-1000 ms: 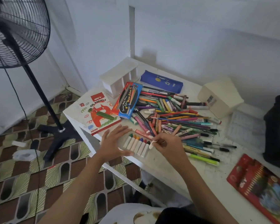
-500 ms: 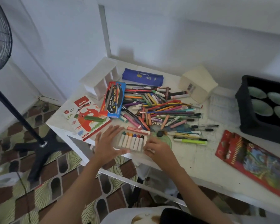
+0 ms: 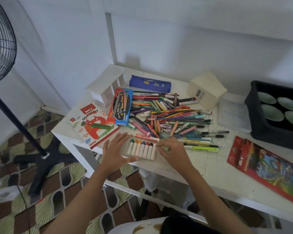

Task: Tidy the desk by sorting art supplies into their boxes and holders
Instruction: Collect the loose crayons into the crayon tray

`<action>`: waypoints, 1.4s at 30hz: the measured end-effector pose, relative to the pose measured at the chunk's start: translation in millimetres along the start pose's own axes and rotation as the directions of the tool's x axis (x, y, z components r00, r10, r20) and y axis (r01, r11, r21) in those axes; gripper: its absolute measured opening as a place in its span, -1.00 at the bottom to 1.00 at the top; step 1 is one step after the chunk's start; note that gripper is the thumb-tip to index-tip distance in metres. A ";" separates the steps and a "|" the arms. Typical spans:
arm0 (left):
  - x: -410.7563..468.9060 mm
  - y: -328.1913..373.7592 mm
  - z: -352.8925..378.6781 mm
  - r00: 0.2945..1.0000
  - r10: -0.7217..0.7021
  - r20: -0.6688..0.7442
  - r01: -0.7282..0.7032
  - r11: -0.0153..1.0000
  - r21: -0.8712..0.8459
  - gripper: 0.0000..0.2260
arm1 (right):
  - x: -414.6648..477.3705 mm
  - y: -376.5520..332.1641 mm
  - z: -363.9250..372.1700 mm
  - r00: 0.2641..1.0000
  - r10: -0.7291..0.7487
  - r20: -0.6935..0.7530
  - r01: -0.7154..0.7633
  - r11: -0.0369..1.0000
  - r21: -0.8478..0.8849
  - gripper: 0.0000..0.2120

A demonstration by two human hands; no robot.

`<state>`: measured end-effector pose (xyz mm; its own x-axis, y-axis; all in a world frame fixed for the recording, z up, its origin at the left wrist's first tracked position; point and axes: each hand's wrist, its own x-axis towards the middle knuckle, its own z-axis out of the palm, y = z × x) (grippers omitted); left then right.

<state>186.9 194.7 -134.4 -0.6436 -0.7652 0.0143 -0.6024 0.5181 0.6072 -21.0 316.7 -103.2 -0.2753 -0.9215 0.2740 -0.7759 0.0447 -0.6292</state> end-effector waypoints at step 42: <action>-1.1 10.6 -3.2 0.994 -0.106 -0.007 0.105 0.989 -0.102 -0.23 | 146.9 46.0 -23.9 0.940 0.256 -0.226 -0.293 0.944 -0.150 -0.87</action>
<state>182.8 199.8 -125.5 -0.5726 -0.8186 -0.0446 -0.6154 0.3932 0.6832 -110.7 192.7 -74.6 -0.5857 -0.7675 0.2608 -0.7371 0.3703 -0.5653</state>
